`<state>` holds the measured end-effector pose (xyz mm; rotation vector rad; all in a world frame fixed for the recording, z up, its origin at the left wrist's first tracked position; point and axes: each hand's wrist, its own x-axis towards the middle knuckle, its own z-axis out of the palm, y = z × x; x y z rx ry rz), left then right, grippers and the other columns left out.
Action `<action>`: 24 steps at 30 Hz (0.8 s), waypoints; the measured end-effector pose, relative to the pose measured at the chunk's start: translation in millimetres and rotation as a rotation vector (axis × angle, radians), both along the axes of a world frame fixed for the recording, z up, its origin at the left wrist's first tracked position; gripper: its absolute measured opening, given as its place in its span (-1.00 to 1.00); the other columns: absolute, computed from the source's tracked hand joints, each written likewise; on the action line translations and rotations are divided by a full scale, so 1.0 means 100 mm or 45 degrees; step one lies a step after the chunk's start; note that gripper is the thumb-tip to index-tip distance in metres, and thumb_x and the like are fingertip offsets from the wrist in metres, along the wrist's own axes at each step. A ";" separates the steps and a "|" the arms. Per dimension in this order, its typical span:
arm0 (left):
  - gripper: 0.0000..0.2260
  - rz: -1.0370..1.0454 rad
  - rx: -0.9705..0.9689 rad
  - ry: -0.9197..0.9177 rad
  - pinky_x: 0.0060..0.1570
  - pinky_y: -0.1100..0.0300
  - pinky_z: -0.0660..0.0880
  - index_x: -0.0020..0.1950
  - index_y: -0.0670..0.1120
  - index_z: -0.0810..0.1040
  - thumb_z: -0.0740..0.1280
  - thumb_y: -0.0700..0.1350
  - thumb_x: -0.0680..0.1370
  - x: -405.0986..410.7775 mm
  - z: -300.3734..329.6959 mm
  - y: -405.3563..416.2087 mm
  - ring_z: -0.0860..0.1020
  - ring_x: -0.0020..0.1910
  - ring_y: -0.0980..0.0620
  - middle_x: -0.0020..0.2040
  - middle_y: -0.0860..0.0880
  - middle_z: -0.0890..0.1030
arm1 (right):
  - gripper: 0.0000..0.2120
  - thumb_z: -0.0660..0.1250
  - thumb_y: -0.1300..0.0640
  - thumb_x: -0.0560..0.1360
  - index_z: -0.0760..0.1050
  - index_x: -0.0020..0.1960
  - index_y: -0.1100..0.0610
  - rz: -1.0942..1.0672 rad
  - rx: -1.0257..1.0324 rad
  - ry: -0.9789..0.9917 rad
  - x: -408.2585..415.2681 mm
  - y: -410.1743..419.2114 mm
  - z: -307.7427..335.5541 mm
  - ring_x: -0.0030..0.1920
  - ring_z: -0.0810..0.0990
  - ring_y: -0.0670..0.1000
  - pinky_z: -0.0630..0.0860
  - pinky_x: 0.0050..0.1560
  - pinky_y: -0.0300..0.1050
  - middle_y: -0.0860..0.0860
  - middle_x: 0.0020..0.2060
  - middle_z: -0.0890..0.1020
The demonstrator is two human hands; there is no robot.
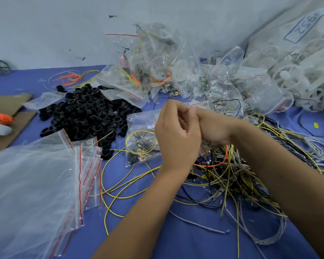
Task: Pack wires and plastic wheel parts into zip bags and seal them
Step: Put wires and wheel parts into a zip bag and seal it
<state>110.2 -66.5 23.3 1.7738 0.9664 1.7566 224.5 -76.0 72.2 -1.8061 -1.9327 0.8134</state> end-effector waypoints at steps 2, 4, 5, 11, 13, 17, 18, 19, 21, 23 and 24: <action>-0.84 -0.040 -0.112 -0.008 -0.26 -0.05 0.48 -0.13 -0.10 0.45 0.39 -0.13 0.59 0.02 -0.07 0.03 0.53 -0.29 -0.04 -0.28 0.02 0.53 | -0.80 0.22 0.31 0.65 0.59 0.16 0.33 0.021 -0.007 0.204 0.13 -0.13 0.02 -0.07 0.59 0.02 0.57 0.09 -0.02 0.09 -0.09 0.65; -0.85 -0.106 -0.179 0.038 -0.26 -0.08 0.49 -0.14 -0.08 0.44 0.37 -0.13 0.59 0.05 -0.13 0.04 0.54 -0.31 -0.06 -0.30 0.04 0.52 | -0.83 0.26 0.35 0.63 0.61 0.12 0.34 -0.007 0.002 0.386 0.28 -0.26 0.06 -0.05 0.65 0.02 0.61 0.05 -0.08 0.13 -0.06 0.70; -0.84 -0.156 -0.200 0.077 -0.27 -0.08 0.49 -0.15 -0.07 0.44 0.36 -0.12 0.60 0.06 -0.15 0.04 0.54 -0.31 -0.05 -0.31 0.05 0.51 | -0.85 0.27 0.36 0.63 0.61 0.11 0.32 -0.084 0.039 0.451 0.37 -0.33 0.06 -0.05 0.70 0.04 0.66 0.00 -0.07 0.18 -0.04 0.71; -0.83 -0.350 -0.266 0.280 -0.34 0.09 0.47 -0.15 -0.05 0.46 0.36 -0.13 0.62 0.17 -0.24 -0.02 0.48 -0.37 0.08 -0.30 0.07 0.51 | -0.87 0.32 0.21 0.63 0.63 -0.05 0.14 -0.655 0.487 0.370 0.97 -0.74 -0.01 -0.42 0.58 0.01 0.44 -0.52 -0.16 0.10 -0.23 0.71; -0.82 -0.384 -0.347 0.325 -0.32 0.04 0.51 -0.16 -0.04 0.47 0.36 -0.11 0.62 0.17 -0.28 0.00 0.52 -0.39 0.06 -0.34 0.05 0.54 | -0.90 0.37 0.16 0.60 0.64 -0.07 0.09 -0.599 0.448 0.242 1.01 -0.77 -0.06 -0.43 0.56 -0.03 0.47 -0.48 -0.10 0.03 -0.28 0.71; -0.83 -0.451 -0.422 0.484 -0.33 0.06 0.54 -0.19 -0.02 0.50 0.38 -0.10 0.60 0.17 -0.32 -0.02 0.56 -0.42 0.01 -0.37 0.00 0.57 | -0.94 0.50 0.14 0.50 0.67 -0.11 0.00 -0.393 0.336 -0.053 0.89 -0.73 -0.21 -0.32 0.60 -0.09 0.55 -0.23 -0.16 -0.04 -0.33 0.67; -0.84 -0.434 -0.384 0.526 -0.35 0.15 0.49 -0.18 -0.02 0.50 0.39 -0.09 0.58 0.17 -0.31 -0.04 0.54 -0.42 0.07 -0.36 0.02 0.57 | -0.94 0.53 0.14 0.48 0.68 -0.12 -0.01 -0.376 0.341 -0.121 0.87 -0.71 -0.25 -0.28 0.60 -0.11 0.54 -0.20 -0.20 -0.07 -0.31 0.66; -0.85 -0.415 -0.341 0.576 -0.35 0.19 0.45 -0.18 -0.01 0.51 0.40 -0.08 0.57 0.18 -0.30 -0.06 0.53 -0.39 0.10 -0.35 0.04 0.56 | -0.92 0.54 0.15 0.46 0.68 -0.12 -0.01 -0.378 0.357 -0.165 0.86 -0.71 -0.28 -0.26 0.60 -0.13 0.52 -0.19 -0.26 -0.09 -0.30 0.65; -0.86 -0.403 -0.263 0.672 -0.29 0.14 0.46 -0.16 -0.03 0.50 0.41 -0.06 0.55 0.19 -0.28 -0.09 0.52 -0.33 0.11 -0.32 0.06 0.56 | -0.86 0.53 0.18 0.46 0.66 -0.09 -0.05 -0.386 0.394 -0.216 0.85 -0.71 -0.31 -0.23 0.57 -0.18 0.45 -0.21 -0.34 -0.12 -0.25 0.64; -0.84 -0.412 -0.167 0.793 -0.19 0.04 0.48 -0.13 -0.05 0.46 0.39 -0.05 0.57 0.20 -0.26 -0.13 0.51 -0.22 0.04 -0.22 0.05 0.54 | -0.83 0.54 0.16 0.46 0.65 -0.05 -0.08 -0.362 0.406 -0.264 0.87 -0.71 -0.33 -0.20 0.56 -0.15 0.49 -0.17 -0.23 -0.11 -0.20 0.62; -0.84 -0.414 -0.100 0.861 -0.13 0.01 0.47 -0.10 -0.05 0.43 0.37 -0.05 0.59 0.21 -0.26 -0.16 0.50 -0.16 0.00 -0.15 0.03 0.53 | -0.84 0.55 0.14 0.45 0.65 -0.04 -0.08 -0.342 0.398 -0.280 0.87 -0.71 -0.33 -0.18 0.56 -0.12 0.52 -0.13 -0.13 -0.09 -0.18 0.61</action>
